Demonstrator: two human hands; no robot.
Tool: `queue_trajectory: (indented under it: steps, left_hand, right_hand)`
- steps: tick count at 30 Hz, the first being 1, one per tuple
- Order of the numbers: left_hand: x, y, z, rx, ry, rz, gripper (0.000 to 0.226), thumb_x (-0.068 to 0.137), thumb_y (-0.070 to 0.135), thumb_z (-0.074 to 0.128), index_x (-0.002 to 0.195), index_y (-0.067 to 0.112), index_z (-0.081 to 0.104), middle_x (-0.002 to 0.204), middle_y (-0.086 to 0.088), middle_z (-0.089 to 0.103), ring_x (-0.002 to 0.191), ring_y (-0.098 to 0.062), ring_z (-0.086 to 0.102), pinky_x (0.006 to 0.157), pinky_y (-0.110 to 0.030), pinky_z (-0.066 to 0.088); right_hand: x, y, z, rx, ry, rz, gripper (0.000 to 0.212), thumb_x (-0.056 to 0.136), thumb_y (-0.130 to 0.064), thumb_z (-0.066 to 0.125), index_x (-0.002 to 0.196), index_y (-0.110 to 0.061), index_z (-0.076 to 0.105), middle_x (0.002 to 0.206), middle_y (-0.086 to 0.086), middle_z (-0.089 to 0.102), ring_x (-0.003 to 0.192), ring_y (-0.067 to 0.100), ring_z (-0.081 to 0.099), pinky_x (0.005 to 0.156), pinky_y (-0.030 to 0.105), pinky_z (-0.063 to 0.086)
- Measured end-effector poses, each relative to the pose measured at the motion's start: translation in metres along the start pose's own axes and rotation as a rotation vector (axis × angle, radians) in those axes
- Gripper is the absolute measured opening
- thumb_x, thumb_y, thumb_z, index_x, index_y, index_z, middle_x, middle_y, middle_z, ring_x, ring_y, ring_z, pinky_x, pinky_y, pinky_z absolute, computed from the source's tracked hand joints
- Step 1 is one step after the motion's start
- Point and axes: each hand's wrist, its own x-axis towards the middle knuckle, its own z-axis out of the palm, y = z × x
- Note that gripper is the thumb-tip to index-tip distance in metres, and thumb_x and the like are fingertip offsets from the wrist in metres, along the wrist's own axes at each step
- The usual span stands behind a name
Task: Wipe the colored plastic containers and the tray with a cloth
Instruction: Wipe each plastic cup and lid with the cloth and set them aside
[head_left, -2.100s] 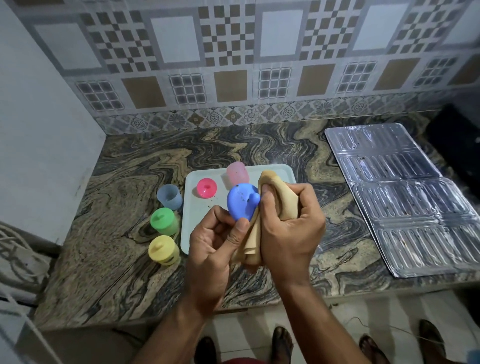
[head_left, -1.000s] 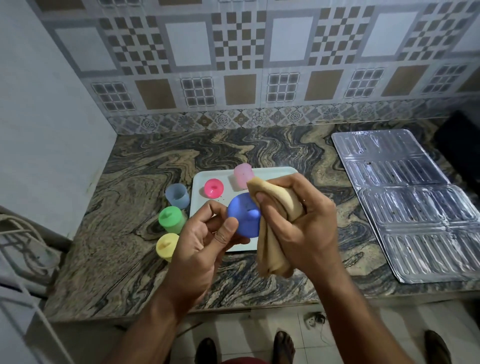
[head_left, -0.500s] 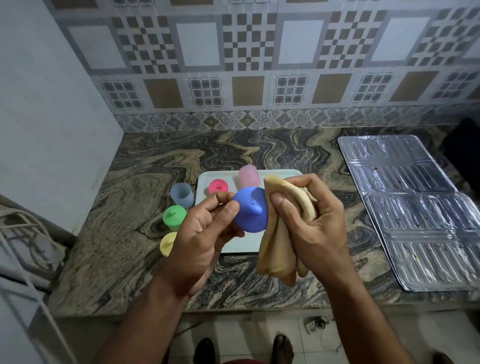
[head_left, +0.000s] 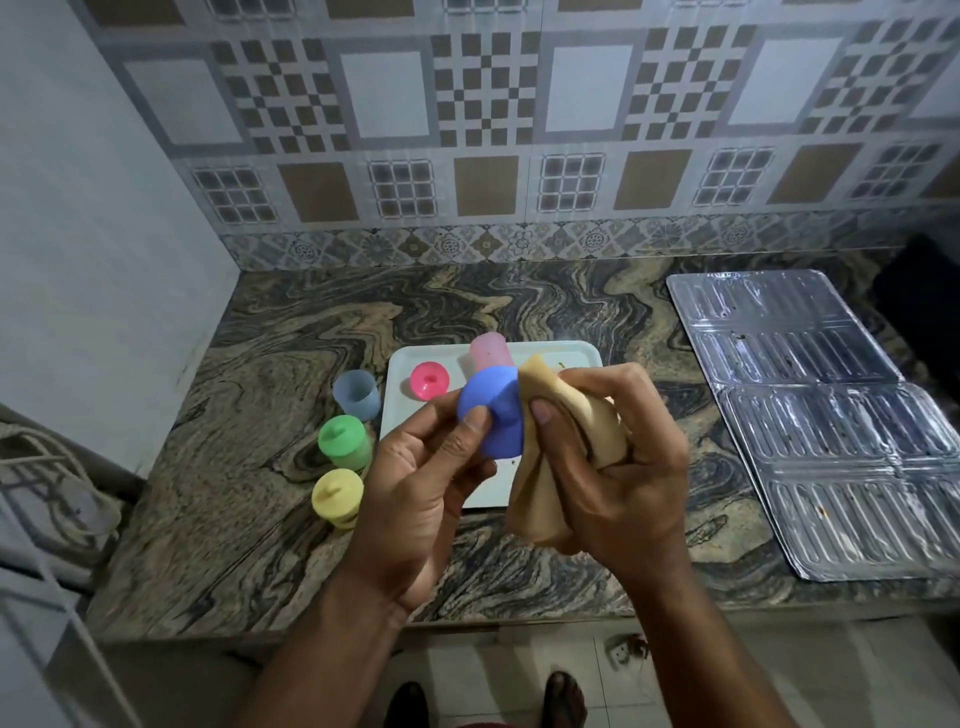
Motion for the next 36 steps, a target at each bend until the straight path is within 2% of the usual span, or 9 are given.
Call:
queue_trajectory:
  steps: [5,9,14,17,22,26,30,32,36]
  left_hand:
    - [0.001,0.005,-0.005,0.267,-0.112,0.156,0.019,0.086,0.028,0.076,0.101,0.017,0.078,0.086,0.001,0.068,0.073,-0.008,0.048,0.065,-0.022,0.040]
    - [0.000,0.015,-0.007,0.408,-0.247,0.210,0.013,0.093,0.005,0.071,0.105,0.002,0.069,0.082,0.012,0.076,0.071,0.005,0.065,0.069,-0.009,0.048]
    - [0.002,0.022,-0.015,0.584,-0.323,0.176,0.021,0.093,0.012,0.069,0.112,0.004,0.073,0.105,-0.011,0.079,0.099,-0.023,0.075,0.092,-0.036,0.059]
    - [0.005,0.031,-0.016,0.702,-0.383,0.162,0.019,0.093,0.015,0.070,0.111,0.008,0.074,0.106,-0.011,0.079,0.102,-0.036,0.074,0.094,-0.050,0.057]
    - [0.014,0.043,-0.019,0.856,-0.499,0.167,0.013,0.093,0.018,0.072,0.101,0.007,0.074,0.088,-0.012,0.071,0.079,-0.017,0.060,0.076,-0.049,0.050]
    - [0.016,0.042,-0.020,0.905,-0.508,0.241,0.007,0.093,0.018,0.071,0.095,0.011,0.073,0.078,0.003,0.063,0.074,-0.008,0.051,0.071,-0.042,0.044]
    - [0.016,0.036,-0.016,0.888,-0.498,0.246,0.007,0.095,0.021,0.070,0.100,0.017,0.072,0.087,0.005,0.069,0.079,-0.021,0.059,0.076,-0.047,0.049]
    - [0.013,0.032,-0.010,0.840,-0.451,0.205,0.020,0.091,0.034,0.075,0.105,0.019,0.071,0.094,-0.002,0.071,0.088,-0.034,0.064,0.083,-0.056,0.053]
    - [0.005,0.017,0.004,0.798,-0.317,0.163,0.053,0.067,0.047,0.094,0.102,0.021,0.066,0.092,0.001,0.069,0.079,-0.023,0.064,0.078,-0.043,0.059]
  right_hand:
    - [0.007,0.002,-0.002,-0.061,-0.039,-0.054,0.021,0.094,-0.024,0.074,0.098,-0.003,0.073,0.092,0.003,0.070,0.083,0.022,0.068,0.073,0.038,0.054]
    - [0.017,0.002,-0.002,-0.074,-0.091,-0.082,0.016,0.090,-0.017,0.080,0.094,-0.003,0.073,0.088,0.005,0.070,0.078,0.023,0.068,0.069,0.039,0.053]
    - [0.029,0.002,-0.002,-0.089,-0.182,-0.106,0.017,0.085,-0.014,0.085,0.096,-0.006,0.073,0.089,0.001,0.071,0.079,0.013,0.068,0.073,0.021,0.052]
    - [0.032,0.006,-0.004,-0.051,-0.308,-0.069,0.015,0.087,-0.011,0.083,0.098,-0.007,0.074,0.093,0.002,0.074,0.082,0.014,0.070,0.074,0.028,0.055]
    - [0.035,0.012,-0.005,0.120,-0.475,0.101,0.009,0.092,-0.006,0.077,0.101,-0.007,0.075,0.092,-0.005,0.074,0.079,0.004,0.068,0.072,0.024,0.053]
    - [0.033,0.018,-0.003,0.234,-0.442,0.221,0.008,0.092,-0.001,0.076,0.091,-0.007,0.070,0.077,-0.018,0.067,0.066,-0.006,0.058,0.064,0.009,0.043]
    - [0.030,0.021,0.000,0.292,-0.322,0.288,0.008,0.091,-0.009,0.076,0.092,-0.002,0.071,0.080,0.000,0.072,0.069,0.003,0.059,0.065,0.018,0.046]
    - [0.026,0.024,0.002,0.332,-0.224,0.340,0.004,0.091,-0.011,0.075,0.090,-0.009,0.072,0.084,0.001,0.075,0.073,0.005,0.063,0.068,0.021,0.049]
    - [0.011,0.028,0.008,0.367,-0.091,0.440,0.006,0.093,-0.013,0.075,0.096,-0.007,0.073,0.083,0.002,0.072,0.075,0.011,0.062,0.069,0.029,0.051]
